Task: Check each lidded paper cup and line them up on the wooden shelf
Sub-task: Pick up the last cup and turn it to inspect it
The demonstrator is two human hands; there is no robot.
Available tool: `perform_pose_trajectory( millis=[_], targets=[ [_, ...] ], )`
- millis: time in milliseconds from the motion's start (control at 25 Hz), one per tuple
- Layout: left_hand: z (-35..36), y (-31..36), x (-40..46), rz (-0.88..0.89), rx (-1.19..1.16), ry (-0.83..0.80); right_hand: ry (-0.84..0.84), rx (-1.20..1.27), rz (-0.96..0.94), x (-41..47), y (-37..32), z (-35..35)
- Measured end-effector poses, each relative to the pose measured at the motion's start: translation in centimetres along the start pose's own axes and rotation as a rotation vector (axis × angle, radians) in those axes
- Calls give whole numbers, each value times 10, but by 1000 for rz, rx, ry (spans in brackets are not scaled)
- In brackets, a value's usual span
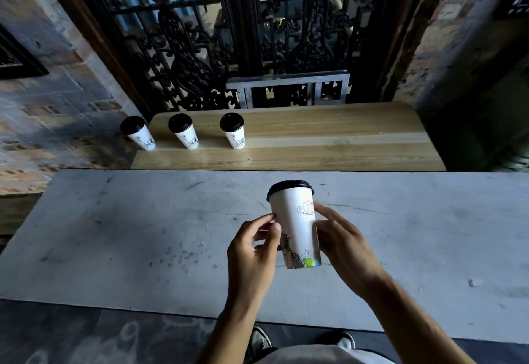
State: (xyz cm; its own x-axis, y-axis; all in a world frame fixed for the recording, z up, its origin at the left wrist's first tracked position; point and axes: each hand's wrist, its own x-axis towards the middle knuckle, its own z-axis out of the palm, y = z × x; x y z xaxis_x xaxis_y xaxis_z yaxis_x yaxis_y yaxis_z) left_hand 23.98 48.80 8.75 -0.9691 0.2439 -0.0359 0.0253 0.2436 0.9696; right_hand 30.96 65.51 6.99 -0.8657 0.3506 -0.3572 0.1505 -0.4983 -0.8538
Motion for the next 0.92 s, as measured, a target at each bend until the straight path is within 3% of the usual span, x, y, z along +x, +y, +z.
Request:
perform_pose_trajectory(
  millis=[320,560,920],
  targets=[
    [1,1,-1,-29,-7,-21,17,-19,-17,-1,-1,0],
    [-3,2,0,76,60,-35,10,-33,25,-3,-1,-3],
    [1,3,-3,-13,-11,-48,-34,53,-27,-1,0,-7]
  ],
)
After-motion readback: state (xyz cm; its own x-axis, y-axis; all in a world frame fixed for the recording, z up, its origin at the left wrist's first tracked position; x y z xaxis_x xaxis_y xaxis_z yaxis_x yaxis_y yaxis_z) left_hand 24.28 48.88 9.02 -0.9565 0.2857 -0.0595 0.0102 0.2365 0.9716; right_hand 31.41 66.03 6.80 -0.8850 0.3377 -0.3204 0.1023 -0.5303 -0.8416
